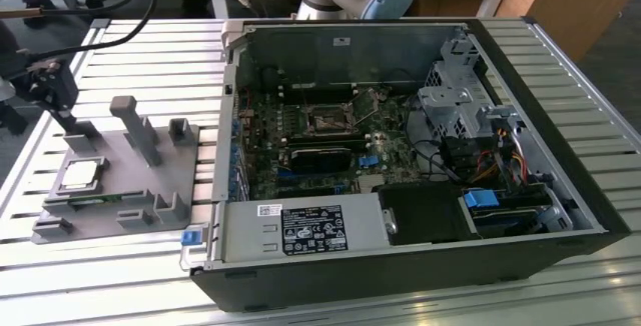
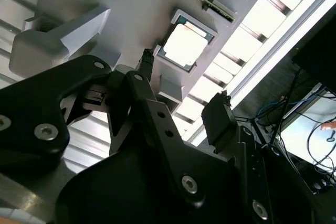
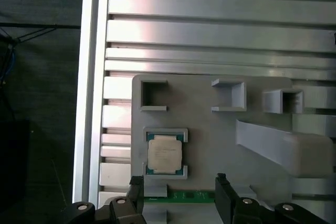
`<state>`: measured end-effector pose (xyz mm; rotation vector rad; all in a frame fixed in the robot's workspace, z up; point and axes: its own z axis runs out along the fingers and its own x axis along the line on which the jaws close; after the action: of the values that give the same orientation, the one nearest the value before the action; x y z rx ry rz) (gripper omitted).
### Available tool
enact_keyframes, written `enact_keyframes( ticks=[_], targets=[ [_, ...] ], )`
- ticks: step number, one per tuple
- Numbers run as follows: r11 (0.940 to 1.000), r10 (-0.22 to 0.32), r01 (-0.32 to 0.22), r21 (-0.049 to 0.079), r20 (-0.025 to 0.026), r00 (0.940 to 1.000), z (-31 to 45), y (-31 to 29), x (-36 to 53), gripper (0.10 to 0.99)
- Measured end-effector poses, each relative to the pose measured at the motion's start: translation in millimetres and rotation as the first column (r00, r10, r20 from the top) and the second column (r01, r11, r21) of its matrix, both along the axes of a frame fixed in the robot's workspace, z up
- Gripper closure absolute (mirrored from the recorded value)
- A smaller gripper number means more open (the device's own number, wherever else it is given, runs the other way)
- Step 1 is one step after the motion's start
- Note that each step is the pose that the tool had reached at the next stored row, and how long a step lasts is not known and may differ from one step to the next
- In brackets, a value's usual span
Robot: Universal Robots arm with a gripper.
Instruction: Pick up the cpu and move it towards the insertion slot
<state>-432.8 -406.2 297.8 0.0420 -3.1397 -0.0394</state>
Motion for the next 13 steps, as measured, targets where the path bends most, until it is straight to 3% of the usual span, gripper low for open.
enact_keyframes(
  ticks=[13],
  targets=[
    [1.0000,0.000,0.000,0.000,0.0000,1.0000,-17.2,-1.6,-4.3,0.439]
  ],
)
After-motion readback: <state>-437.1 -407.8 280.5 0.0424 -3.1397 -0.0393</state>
